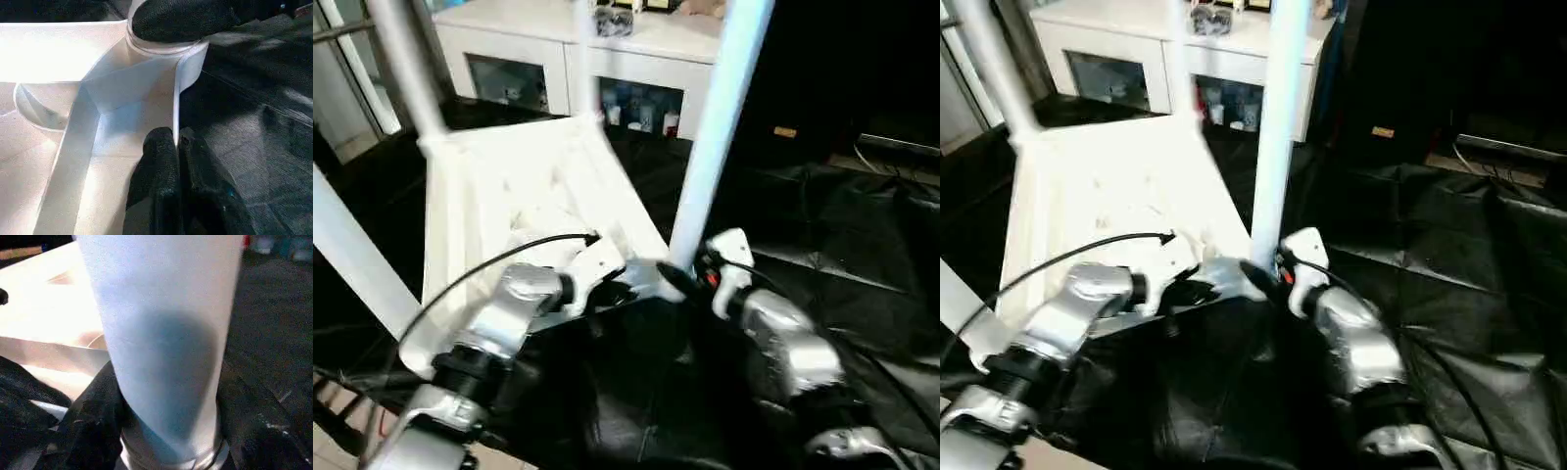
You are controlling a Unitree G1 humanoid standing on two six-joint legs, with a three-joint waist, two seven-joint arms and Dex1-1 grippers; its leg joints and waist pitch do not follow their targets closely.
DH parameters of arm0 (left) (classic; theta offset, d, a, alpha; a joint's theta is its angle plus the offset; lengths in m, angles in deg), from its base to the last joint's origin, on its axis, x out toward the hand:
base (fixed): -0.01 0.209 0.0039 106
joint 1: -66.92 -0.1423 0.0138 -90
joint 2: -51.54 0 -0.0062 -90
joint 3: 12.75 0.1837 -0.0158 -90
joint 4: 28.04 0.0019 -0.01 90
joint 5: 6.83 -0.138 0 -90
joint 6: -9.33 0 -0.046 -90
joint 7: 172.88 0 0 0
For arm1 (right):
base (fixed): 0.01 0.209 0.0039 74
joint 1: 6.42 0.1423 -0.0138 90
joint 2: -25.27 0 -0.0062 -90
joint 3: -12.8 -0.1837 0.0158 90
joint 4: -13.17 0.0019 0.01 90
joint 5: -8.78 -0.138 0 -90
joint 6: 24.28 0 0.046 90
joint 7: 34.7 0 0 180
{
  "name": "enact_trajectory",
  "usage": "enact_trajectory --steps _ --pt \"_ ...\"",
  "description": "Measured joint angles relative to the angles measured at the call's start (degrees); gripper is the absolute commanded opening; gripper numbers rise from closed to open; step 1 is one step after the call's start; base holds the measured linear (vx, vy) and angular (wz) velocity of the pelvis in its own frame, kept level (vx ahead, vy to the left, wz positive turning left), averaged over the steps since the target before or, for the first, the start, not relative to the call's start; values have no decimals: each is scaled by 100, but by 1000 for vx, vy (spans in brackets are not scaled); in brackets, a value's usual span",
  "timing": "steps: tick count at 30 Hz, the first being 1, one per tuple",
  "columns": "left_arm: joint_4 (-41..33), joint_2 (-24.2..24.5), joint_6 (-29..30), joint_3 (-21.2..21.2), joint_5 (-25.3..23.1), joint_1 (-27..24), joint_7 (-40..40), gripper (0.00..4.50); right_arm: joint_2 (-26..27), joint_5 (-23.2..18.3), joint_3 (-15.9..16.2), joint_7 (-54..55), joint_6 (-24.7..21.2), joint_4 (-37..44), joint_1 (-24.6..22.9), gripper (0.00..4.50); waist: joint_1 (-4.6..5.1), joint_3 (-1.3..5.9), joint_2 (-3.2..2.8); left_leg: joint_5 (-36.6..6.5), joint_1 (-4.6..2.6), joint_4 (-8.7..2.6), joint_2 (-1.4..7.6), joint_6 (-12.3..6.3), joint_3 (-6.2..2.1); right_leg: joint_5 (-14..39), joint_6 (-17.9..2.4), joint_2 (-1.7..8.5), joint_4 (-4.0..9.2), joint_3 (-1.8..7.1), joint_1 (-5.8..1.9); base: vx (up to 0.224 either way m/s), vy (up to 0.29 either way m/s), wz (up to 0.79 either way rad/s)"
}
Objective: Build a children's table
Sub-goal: Rotate leg to tighten
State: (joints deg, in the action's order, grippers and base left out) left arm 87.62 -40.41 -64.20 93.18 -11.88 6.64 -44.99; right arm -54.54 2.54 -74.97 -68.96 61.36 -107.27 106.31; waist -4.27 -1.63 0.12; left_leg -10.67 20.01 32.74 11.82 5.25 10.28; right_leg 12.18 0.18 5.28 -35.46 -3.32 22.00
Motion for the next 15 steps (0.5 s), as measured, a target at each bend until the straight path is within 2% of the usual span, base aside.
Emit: enact_trajectory --steps 2,5,9,13,15 --pt "-21 -1 0 11 -14 -1 0 0 1 -25 0 -53 -3 -1 3 308 0 1 1 0 1 -5 0 0 0 0 -1 -1 13 -2 -3 0 0 0" --pt "-79 0 0 23 -39 -22 -1 0 -66 -25 1 -192 0 4 8 329 4 -2 9 0 6 -5 -2 -1 1 -1 -1 0 21 -2 -4 0 0 0" --pt "-193 5 -42 132 -41 -27 -71 0 -793 -253 103 -1297 3 388 -137 329 -84 -11 26 -5 12 -6 1 -12 1 3 5 0 31 -7 3 0 0 0" --pt "-211 55 -136 133 -11 -43 -168 0 -1472 -419 65 -2070 43 580 -314 329 -114 -12 27 9 19 -5 2 -47 1 9 13 1 36 -17 9 0 0 0" --pt "-221 106 -202 127 -6 -52 -188 0 -1814 -443 53 -2465 8 588 -453 329 -105 -27 51 10 23 -4 4 -48 2 9 12 1 34 -19 8 0 0 0"
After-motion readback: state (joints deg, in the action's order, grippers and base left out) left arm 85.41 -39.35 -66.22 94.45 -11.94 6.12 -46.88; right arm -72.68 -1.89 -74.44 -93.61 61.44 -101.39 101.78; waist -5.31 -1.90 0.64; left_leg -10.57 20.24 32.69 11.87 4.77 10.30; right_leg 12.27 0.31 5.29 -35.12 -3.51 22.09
